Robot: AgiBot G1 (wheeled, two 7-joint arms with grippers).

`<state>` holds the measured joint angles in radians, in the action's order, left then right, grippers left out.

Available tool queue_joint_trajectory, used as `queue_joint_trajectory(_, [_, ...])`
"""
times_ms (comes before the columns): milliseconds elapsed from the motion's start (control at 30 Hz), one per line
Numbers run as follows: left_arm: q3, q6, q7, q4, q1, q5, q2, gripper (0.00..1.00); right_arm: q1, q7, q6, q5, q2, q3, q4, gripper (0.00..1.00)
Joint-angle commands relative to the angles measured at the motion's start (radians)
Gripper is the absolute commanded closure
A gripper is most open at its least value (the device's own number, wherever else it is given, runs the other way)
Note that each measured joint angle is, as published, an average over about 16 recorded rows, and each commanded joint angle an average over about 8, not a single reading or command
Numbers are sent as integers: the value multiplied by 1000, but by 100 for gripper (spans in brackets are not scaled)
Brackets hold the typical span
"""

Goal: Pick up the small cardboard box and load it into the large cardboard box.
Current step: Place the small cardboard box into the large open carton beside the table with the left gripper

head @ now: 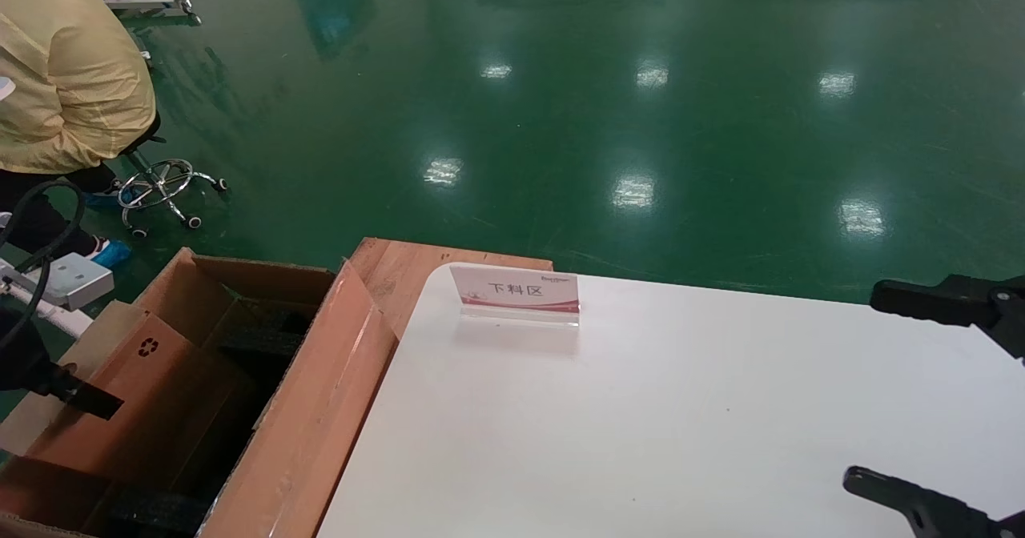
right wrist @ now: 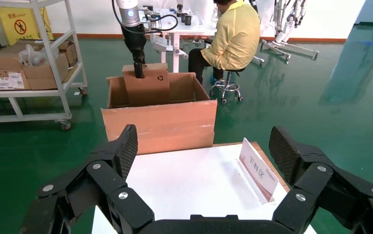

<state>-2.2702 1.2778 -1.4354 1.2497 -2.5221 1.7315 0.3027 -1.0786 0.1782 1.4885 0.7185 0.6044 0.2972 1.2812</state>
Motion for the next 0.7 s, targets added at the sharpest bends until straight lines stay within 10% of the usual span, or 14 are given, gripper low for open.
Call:
queue_joint_trajectory(33, [-1,0,1,-3,3,-1,2,0,0,0,0,0,0,0,0,0])
queue_joint_trajectory(700, [1,2,-1,5,-5,0,-3,0,0,0,0,0,0,0,0,0])
